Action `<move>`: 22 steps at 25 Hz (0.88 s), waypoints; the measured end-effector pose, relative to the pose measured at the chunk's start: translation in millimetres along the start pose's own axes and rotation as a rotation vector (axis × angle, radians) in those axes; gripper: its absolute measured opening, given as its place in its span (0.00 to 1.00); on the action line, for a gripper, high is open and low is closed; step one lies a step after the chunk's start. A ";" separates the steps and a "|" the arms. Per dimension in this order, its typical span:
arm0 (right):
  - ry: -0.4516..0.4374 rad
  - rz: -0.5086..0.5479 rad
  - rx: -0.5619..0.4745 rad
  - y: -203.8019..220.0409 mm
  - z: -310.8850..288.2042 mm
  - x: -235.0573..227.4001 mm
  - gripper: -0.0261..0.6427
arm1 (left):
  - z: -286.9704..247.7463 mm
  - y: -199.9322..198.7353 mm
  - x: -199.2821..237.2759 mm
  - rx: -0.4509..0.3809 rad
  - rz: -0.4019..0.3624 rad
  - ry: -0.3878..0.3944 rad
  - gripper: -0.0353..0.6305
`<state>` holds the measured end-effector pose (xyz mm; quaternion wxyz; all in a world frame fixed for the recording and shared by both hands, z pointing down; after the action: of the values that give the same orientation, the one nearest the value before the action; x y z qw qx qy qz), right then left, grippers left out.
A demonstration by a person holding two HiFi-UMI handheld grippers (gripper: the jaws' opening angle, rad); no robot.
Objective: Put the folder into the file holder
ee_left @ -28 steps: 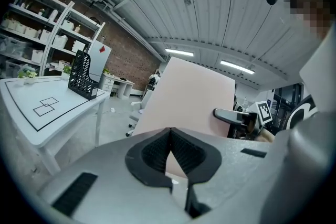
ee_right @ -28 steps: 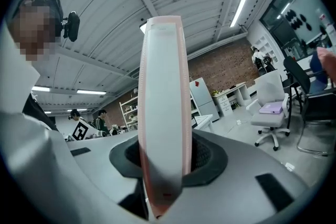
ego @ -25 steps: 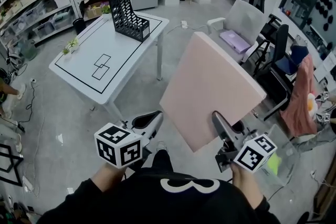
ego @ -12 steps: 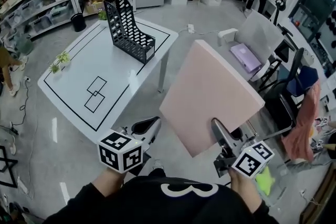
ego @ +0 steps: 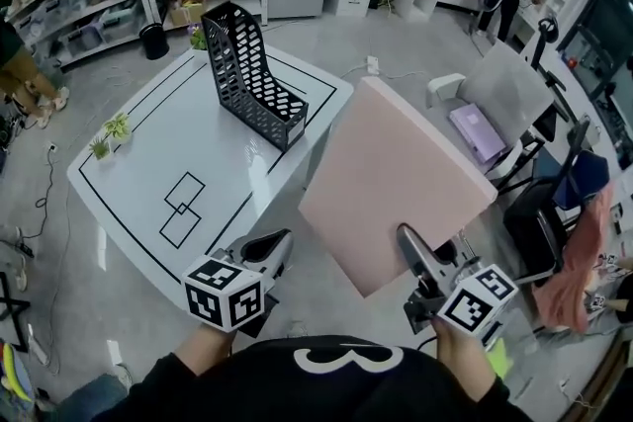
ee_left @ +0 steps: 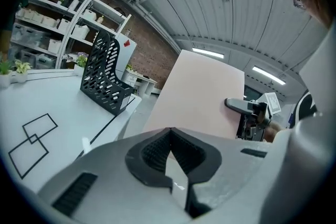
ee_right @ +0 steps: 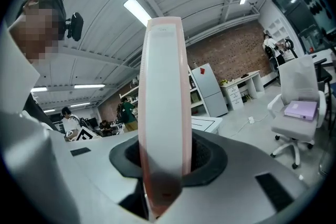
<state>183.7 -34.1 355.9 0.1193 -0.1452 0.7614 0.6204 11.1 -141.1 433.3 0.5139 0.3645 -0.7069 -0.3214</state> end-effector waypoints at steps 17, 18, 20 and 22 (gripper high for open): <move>-0.171 0.088 -0.102 -82.4 -86.9 -1.9 0.25 | -1.7 -54.7 42.8 -0.092 0.003 -0.153 0.06; -0.186 0.089 -0.106 -88.2 -95.0 -2.1 0.25 | -2.2 -60.4 46.8 -0.101 0.005 -0.166 0.06; -0.214 0.092 -0.114 -100.6 -112.2 -1.6 0.25 | -3.4 -72.1 54.1 -0.118 0.006 -0.191 0.06; -0.232 0.105 -0.122 -113.4 -130.0 -1.2 0.25 | -3.6 -82.8 60.9 -0.139 0.009 -0.217 0.06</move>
<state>226.5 -182.6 279.4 0.1650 -0.0397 0.7100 0.6835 17.3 -236.6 395.5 0.4598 0.2878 -0.7362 -0.4047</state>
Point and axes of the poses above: the fingertips, and each gripper's own axes: z backward along the fingers, x to its left, y out of its underside, the point moved 2 cm from there along z, backward along the fingers, and after that the axes turned 8 degrees about y, right-handed, at the moved point
